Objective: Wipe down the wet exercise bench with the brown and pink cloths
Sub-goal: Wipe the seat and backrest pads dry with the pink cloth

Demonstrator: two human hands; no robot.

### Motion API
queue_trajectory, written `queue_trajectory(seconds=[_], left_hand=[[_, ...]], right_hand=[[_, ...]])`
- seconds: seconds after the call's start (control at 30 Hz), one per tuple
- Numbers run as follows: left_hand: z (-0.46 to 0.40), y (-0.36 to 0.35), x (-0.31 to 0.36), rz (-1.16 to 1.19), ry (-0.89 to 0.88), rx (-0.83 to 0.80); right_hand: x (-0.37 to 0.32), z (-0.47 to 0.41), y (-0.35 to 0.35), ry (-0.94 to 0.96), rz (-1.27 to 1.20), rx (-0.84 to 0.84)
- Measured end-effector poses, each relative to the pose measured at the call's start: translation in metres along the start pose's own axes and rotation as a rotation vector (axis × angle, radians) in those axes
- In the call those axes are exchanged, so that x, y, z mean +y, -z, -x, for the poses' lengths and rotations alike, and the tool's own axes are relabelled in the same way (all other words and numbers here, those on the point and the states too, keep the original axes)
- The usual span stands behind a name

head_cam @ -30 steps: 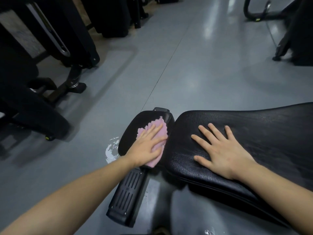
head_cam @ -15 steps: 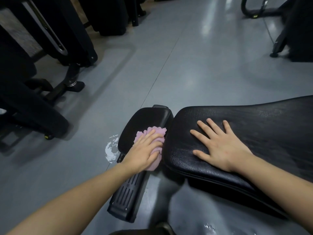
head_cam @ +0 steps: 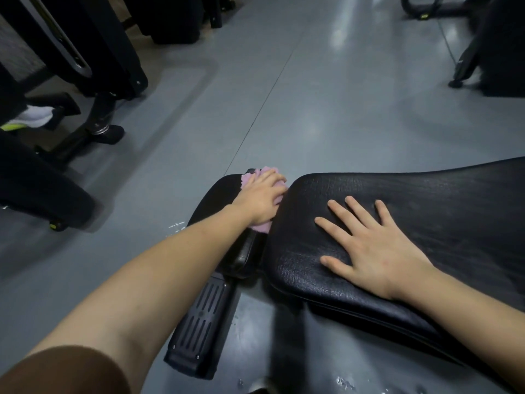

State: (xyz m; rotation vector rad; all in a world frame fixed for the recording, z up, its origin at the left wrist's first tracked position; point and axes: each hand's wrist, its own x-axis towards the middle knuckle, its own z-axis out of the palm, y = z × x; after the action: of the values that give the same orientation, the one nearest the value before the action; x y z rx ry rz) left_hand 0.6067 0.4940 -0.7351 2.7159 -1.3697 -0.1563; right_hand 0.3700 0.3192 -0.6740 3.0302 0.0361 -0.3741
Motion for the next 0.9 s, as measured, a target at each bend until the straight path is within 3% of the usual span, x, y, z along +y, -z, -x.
queue_trajectory(seconds=[0.17, 0.3, 0.4, 0.7, 0.9], left_hand=[[-0.028, 0.010, 0.002, 0.005, 0.222, -0.072], [-0.045, 0.016, -0.013, 0.166, 0.491, -0.158], [-0.046, 0.019, -0.035, 0.163, 0.583, -0.210], [-0.011, 0.005, -0.084, 0.456, 0.800, 0.000], [0.027, 0.005, -0.090, 0.587, 0.868, -0.009]], right_hand=[[0.000, 0.000, -0.001, -0.008, 0.002, 0.007], [0.000, 0.000, -0.001, -0.004, -0.006, 0.002], [0.000, 0.000, -0.002, 0.000, -0.011, 0.014], [0.001, 0.001, -0.001, 0.002, -0.004, 0.036], [0.001, 0.000, -0.003, 0.000, 0.003, 0.050]])
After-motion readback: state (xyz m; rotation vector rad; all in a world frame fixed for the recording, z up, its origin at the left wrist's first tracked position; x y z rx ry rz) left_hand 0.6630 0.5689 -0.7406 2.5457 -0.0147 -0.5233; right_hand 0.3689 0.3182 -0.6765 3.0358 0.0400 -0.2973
